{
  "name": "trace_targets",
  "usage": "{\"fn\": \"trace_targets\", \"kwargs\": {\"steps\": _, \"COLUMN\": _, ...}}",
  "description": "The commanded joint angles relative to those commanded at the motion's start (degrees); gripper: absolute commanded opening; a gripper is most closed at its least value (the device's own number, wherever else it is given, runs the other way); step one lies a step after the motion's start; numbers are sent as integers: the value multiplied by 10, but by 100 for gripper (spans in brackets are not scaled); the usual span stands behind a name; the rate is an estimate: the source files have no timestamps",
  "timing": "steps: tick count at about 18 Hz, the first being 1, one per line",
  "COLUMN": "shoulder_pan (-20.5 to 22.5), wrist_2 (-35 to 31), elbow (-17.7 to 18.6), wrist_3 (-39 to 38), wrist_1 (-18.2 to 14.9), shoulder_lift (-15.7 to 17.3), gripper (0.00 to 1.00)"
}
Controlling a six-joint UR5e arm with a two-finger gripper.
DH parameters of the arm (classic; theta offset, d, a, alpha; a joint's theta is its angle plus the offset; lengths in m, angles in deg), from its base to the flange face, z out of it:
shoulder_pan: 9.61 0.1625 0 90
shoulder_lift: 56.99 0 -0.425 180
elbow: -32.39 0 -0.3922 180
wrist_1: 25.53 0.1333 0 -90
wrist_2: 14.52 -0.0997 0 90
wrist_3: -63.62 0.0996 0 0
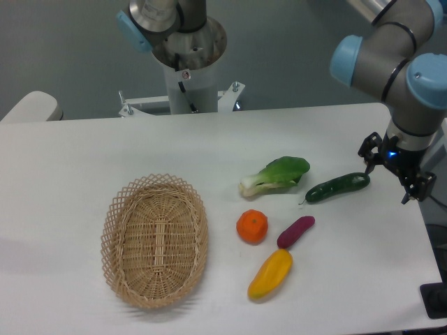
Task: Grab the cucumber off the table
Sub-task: 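Move the gripper down toward the green cucumber, then lower the open gripper over the cucumber and close on it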
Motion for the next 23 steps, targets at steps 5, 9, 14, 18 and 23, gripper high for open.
{"fn": "trace_targets", "kwargs": {"steps": 5, "shoulder_pan": 0, "wrist_2": -2, "elbow": 6, "wrist_3": 0, "wrist_1": 1, "shoulder_lift": -1, "gripper": 100}}
{"fn": "trace_targets", "kwargs": {"steps": 9, "shoulder_pan": 4, "wrist_2": -2, "elbow": 34, "wrist_3": 0, "wrist_1": 8, "shoulder_lift": 0, "gripper": 100}}
{"fn": "trace_targets", "kwargs": {"steps": 14, "shoulder_pan": 3, "wrist_2": -2, "elbow": 53, "wrist_3": 0, "wrist_1": 19, "shoulder_lift": -5, "gripper": 100}}
{"fn": "trace_targets", "kwargs": {"steps": 18, "shoulder_pan": 3, "wrist_2": -3, "elbow": 90, "wrist_3": -1, "wrist_1": 47, "shoulder_lift": -9, "gripper": 100}}
{"fn": "trace_targets", "kwargs": {"steps": 23, "shoulder_pan": 2, "wrist_2": -54, "elbow": 125, "wrist_3": 32, "wrist_1": 87, "shoulder_lift": -17, "gripper": 100}}
